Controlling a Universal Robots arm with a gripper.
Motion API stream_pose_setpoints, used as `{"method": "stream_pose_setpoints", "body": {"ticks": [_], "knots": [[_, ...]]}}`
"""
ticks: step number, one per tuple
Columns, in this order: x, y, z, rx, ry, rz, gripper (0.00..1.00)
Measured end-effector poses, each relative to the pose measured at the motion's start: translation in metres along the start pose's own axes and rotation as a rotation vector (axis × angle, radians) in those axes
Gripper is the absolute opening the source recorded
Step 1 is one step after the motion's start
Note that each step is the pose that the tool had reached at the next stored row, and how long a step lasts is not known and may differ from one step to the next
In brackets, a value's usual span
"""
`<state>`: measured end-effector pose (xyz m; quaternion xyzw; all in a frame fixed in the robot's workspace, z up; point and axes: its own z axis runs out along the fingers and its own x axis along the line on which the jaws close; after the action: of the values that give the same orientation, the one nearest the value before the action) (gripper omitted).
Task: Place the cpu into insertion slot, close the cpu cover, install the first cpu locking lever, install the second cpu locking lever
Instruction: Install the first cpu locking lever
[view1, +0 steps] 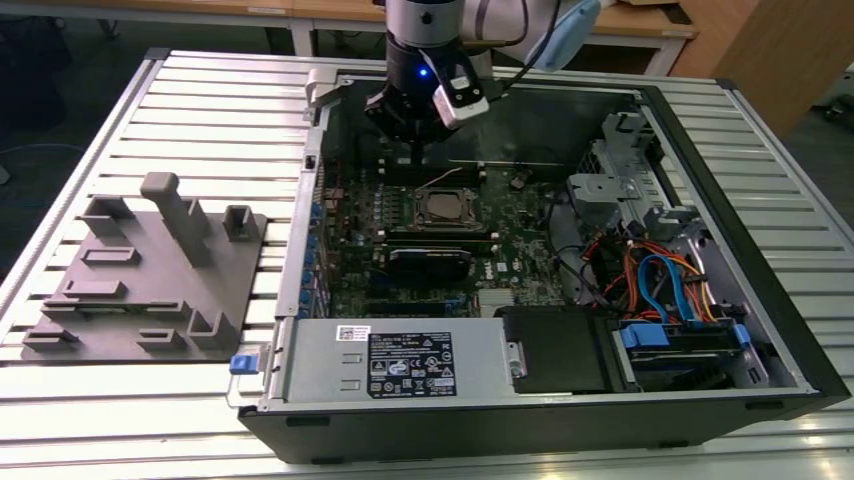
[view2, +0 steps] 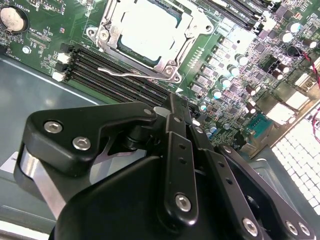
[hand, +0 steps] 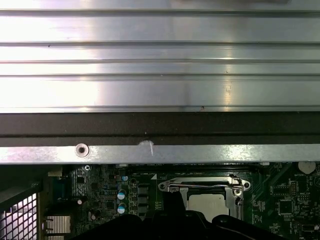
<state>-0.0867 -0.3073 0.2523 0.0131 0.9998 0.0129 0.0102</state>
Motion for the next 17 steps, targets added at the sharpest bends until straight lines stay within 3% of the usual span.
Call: {"method": "stream_pose_setpoints", "body": {"ticks": [3, 7, 8, 11, 12, 17], "knots": [[-0.0002, 0.0, 0.0001, -0.0018, 0.0001, 0.0, 0.1], [-0.0009, -0.0017, 0.0024, -0.0161, 0.0001, 0.012, 0.1], [-0.001, -0.0026, 0.0031, -0.0218, 0.0003, 0.013, 0.1], [-0.0012, -0.0042, 0.0045, -0.0562, 0.0014, 0.016, 0.1], [-0.0013, -0.0043, 0.0052, -0.0639, 0.0015, 0.018, 0.1], [-0.0036, -0.0043, 0.0088, -0.0647, 0.0007, 0.033, 0.1]]}}
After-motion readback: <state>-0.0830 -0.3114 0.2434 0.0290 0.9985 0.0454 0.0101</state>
